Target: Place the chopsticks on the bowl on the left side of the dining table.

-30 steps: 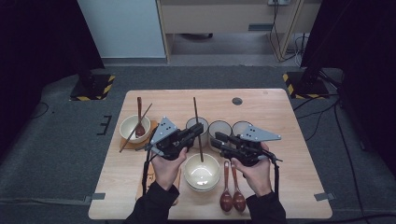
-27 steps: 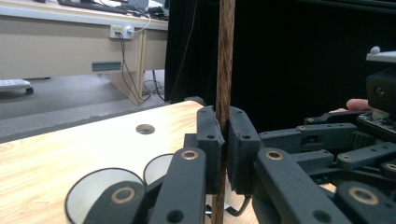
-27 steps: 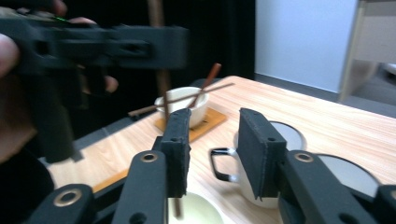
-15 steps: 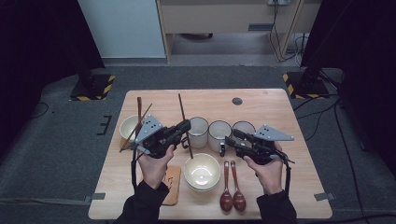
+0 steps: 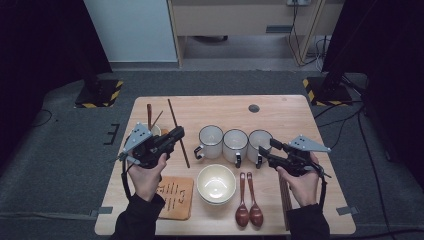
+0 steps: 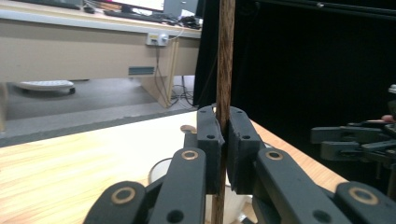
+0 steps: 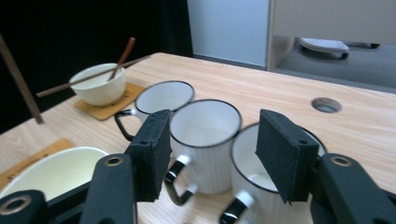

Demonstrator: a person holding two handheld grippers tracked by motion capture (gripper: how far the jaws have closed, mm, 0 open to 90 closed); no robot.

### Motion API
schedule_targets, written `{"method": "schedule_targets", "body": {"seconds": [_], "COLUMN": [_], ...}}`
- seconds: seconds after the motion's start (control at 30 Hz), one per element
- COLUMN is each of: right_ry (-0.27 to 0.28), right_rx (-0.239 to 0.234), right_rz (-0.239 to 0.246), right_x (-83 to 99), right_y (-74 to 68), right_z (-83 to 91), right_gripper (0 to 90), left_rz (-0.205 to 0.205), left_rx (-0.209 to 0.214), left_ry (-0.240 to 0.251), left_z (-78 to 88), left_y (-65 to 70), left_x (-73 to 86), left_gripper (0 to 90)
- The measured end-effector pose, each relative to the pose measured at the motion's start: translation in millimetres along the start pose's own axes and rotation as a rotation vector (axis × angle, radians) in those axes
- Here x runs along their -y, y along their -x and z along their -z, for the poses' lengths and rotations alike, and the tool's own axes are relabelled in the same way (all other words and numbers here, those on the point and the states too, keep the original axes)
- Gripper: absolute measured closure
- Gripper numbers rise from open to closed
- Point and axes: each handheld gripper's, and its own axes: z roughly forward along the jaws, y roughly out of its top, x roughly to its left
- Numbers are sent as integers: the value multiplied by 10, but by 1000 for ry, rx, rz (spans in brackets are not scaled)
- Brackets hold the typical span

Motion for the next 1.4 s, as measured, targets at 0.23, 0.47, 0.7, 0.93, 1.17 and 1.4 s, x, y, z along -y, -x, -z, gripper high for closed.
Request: {"method": "schedule_targets", "body": {"seconds": [0.23, 0.47, 0.7, 0.93, 1.17, 1.4], "right_ry": [-9, -39, -62, -82, -106, -149], "right_rx": [44, 111, 150, 197, 243, 285], "right_rz": [-6, -16, -27, -34, -48, -71], "right_x": [58, 168, 275, 384, 498, 634], "right_y": [127, 284, 412, 540, 677, 784], "right_z": [50, 91, 120, 179, 235, 247], "right_gripper": [406, 336, 317, 278, 263, 264], "left_rz": [2, 13, 6, 5, 9, 13], "left_rx": [-43, -80, -116, -162, -202, -238], "left_ry": [-20, -33, -42, -56, -85, -107], "left_z": [107, 191, 265, 332, 365, 382], "left_y": [-179, -336, -450, -594, -754, -898], "left_x": [48, 72, 48, 23, 41, 64], "left_gripper": [842, 842, 842, 842, 843, 843]}}
